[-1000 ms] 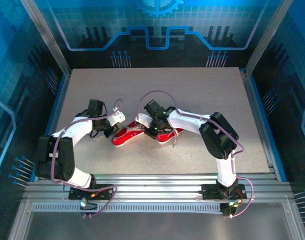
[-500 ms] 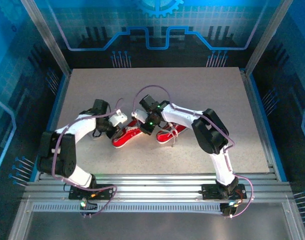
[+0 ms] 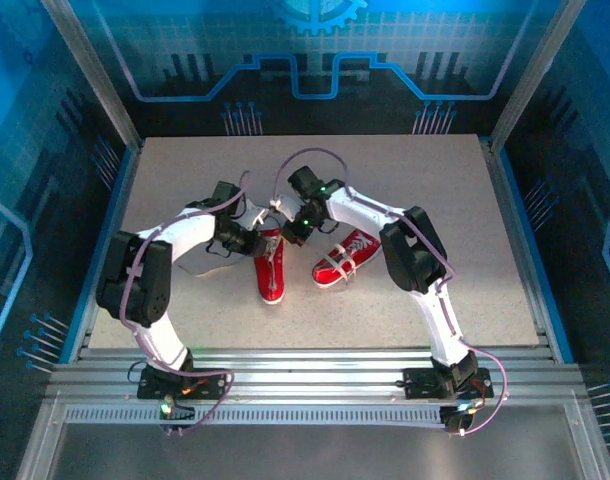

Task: Tie the shoes

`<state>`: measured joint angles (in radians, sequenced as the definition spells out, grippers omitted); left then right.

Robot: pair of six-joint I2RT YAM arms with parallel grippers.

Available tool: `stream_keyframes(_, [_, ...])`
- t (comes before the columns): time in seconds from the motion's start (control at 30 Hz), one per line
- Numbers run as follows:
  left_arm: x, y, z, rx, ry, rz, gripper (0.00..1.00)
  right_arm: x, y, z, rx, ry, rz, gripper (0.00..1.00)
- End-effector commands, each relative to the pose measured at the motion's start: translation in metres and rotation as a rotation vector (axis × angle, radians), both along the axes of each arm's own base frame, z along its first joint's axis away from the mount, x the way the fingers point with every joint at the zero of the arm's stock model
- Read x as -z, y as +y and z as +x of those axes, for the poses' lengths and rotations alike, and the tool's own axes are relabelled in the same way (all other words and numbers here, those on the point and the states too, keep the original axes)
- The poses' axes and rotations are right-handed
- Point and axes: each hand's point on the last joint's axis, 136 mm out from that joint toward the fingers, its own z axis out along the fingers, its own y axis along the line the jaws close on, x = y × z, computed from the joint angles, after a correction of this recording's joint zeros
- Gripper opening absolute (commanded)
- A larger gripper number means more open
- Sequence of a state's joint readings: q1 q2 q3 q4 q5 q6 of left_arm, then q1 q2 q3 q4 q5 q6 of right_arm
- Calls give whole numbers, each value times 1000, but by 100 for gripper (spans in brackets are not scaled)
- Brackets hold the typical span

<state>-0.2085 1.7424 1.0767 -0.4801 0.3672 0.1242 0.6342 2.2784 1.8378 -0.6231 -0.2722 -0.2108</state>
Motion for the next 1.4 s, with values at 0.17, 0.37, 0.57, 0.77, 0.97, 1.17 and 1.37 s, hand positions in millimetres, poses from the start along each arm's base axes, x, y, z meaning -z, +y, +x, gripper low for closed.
stream_keyframes(0.17, [-33,-8,5,174,-196,14,38,-7,1,4,-20,-12,17,0])
stream_keyframes(0.37, [-42,20,-14,465,-440,72,65,-16,-3,-12,-35,-12,30,0])
stream_keyframes(0.57, [-26,22,-4,562,-484,80,65,-19,-3,-19,-34,-9,27,0])
stream_keyframes(0.77, [0,17,12,638,-476,167,67,-19,-4,-22,-31,-7,21,0])
stream_keyframes(0.97, [26,25,28,661,-468,284,66,-19,-4,-23,-29,-4,18,0])
stream_keyframes(1.17, [29,23,19,698,-450,267,29,-20,-6,-29,-31,-5,20,0])
stream_keyframes(1.37, [16,24,6,676,-431,244,0,-16,-7,-32,-16,20,26,0])
